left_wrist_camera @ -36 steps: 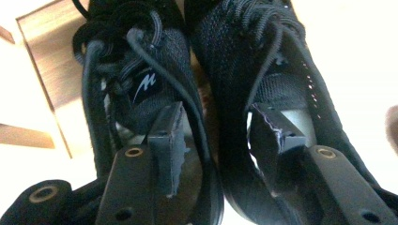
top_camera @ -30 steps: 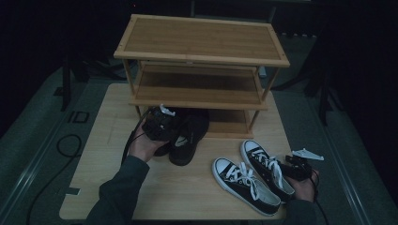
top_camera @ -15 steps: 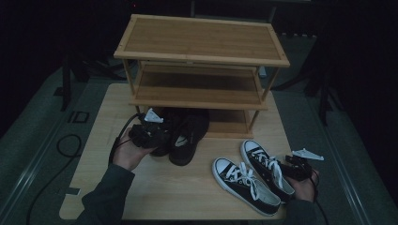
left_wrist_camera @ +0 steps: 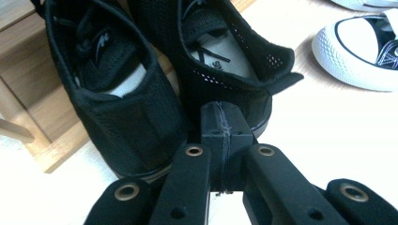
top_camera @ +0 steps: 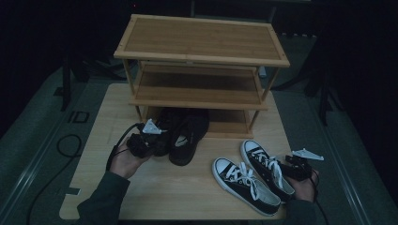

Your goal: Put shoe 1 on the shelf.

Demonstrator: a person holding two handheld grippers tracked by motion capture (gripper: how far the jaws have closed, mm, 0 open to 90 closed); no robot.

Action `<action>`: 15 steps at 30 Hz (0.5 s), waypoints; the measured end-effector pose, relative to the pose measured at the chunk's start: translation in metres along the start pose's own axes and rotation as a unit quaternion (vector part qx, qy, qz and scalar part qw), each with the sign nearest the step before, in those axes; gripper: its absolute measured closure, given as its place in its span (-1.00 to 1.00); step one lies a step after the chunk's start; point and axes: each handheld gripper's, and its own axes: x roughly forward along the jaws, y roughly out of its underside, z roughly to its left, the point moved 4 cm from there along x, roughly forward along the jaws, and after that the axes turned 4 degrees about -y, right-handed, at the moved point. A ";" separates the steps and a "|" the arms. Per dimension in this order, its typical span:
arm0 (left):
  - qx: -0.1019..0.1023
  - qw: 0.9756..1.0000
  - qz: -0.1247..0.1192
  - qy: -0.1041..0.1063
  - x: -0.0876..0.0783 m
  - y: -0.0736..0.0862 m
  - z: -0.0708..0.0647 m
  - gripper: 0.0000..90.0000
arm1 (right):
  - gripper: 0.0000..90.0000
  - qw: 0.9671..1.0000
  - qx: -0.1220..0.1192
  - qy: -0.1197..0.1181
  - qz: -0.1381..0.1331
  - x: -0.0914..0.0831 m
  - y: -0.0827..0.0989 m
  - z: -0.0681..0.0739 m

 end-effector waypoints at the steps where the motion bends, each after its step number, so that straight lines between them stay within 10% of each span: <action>1: 0.001 1.000 0.001 0.001 0.002 0.002 -0.001 1.00 | -0.17 1.000 0.000 0.000 0.000 0.000 0.000 0.000; 15: 0.020 0.999 0.034 0.023 0.037 0.023 -0.023 1.00 | -0.17 1.000 0.000 0.000 0.000 0.000 0.000 0.000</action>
